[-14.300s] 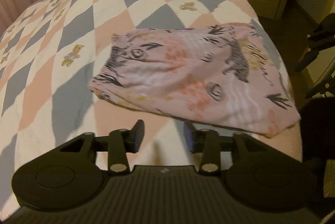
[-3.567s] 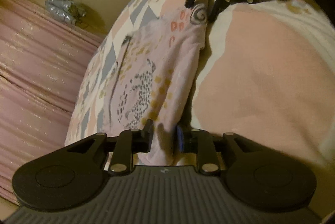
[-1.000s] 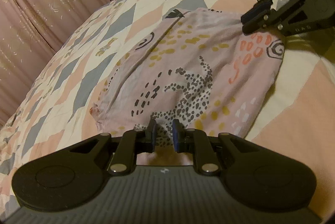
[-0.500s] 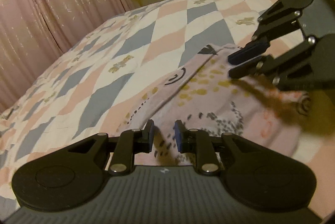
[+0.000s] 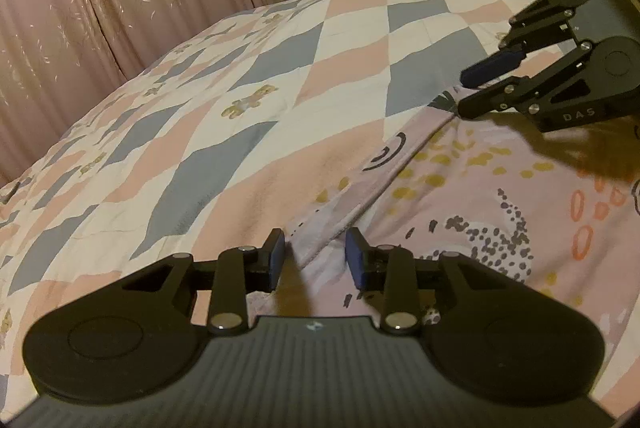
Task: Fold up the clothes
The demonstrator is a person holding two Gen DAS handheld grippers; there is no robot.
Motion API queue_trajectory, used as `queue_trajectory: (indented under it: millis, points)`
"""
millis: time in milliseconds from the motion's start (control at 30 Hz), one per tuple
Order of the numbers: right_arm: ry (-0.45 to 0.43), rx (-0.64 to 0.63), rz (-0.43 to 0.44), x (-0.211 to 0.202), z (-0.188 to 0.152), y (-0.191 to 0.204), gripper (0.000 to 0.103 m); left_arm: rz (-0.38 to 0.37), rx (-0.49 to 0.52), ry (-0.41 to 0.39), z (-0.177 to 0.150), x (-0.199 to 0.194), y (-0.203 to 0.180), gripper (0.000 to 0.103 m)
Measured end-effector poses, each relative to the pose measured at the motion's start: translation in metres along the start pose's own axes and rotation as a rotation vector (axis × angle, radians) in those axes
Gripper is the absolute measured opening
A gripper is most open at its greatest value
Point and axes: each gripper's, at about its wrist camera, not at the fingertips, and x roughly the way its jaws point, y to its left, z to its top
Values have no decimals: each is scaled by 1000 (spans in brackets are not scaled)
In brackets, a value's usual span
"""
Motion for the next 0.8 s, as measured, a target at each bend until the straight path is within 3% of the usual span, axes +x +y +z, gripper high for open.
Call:
queue_trajectory:
  millis: [300, 433, 633, 800]
  points:
    - [-19, 115, -22, -44, -11, -10, 23, 73, -80, -36, -4, -38, 19, 28]
    - [-43, 87, 34, -48, -2, 12, 23, 17, -100, -67, 2, -43, 9, 28]
    - [-42, -48, 103, -25, 12, 54, 22, -5, -69, -46, 2, -12, -9, 23]
    - [-34, -86, 84, 1, 17, 49, 18, 41, -84, -24, 1, 1, 8, 24]
